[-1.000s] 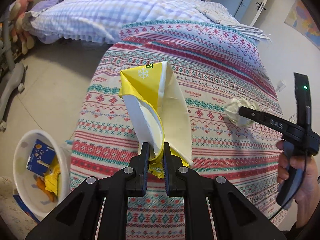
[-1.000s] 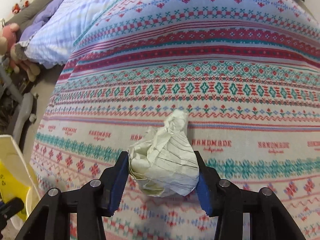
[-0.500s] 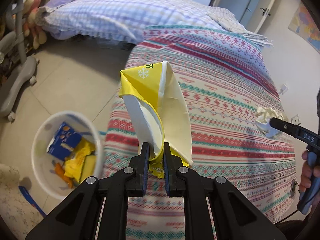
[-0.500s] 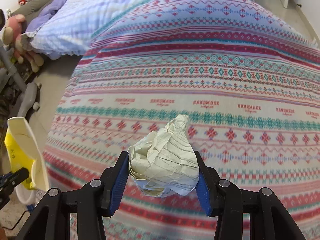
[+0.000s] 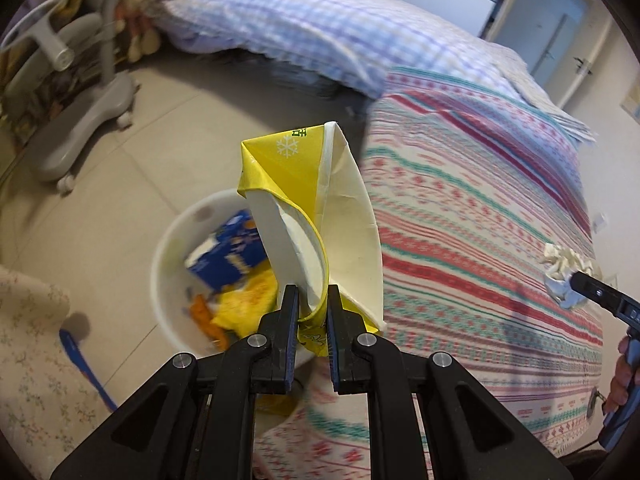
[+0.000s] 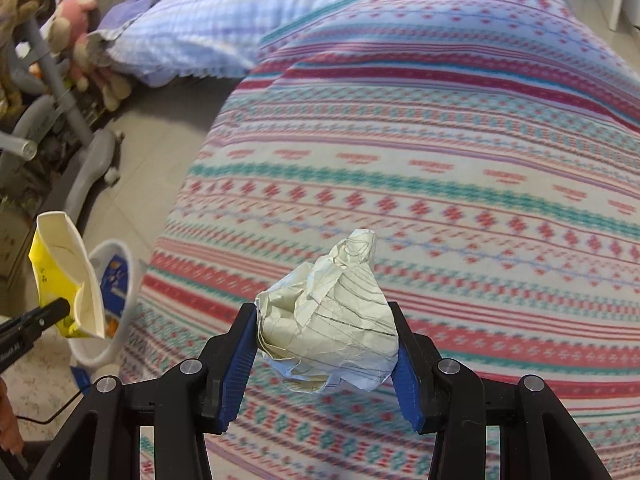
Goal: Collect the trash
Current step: 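Carry bag and tissue over the bin and release both into it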
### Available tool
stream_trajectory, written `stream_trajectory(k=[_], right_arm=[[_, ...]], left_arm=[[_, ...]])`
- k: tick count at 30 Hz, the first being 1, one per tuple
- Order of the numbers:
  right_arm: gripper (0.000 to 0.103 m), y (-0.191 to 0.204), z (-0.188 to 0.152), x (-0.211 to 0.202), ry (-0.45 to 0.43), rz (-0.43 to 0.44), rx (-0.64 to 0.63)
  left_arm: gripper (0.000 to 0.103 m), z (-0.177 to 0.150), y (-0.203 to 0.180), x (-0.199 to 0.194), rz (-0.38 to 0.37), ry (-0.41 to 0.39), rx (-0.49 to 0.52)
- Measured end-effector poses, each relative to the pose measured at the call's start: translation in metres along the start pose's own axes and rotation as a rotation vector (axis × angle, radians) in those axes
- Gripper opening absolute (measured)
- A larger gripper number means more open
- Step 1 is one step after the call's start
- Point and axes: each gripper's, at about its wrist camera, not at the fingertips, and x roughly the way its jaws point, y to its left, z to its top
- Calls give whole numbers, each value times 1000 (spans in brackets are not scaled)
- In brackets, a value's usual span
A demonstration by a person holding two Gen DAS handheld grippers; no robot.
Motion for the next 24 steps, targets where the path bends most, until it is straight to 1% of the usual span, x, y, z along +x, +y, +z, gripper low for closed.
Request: stream_trajectory(k=[5,10,11,12,13,14,15,16,21,24], right_arm=[[54,28,6,16,15,35,-31],[54,57,6,31,30,56,-75],[54,62,7,33,34,59,-83],[54,67,7,37,38,63,-90],[54,72,6,39,40,66,-96],[54,77,6,42,43,69,-103],[54,80,3,42,45,72,-107],[54,84,2,45,49,77,-113],[54,106,2,58,70,101,-136],[54,121,1,65,79,123,-153]], left_arm=[[14,0,24,11,46,24,-44],[14,2,41,20,75,46,-71],[15,3,44,21,83,42,-80],[18,4,46,22,85,47,-82],[37,5,47,23,81,59,-83],[66,4,50,22,80,62,-88],[75,3,53,21,85,55,-97],[80,3,55,19,97,43,-102],[81,2,74,11,141,32,-111],[85,1,87,6,179,20,-119]])
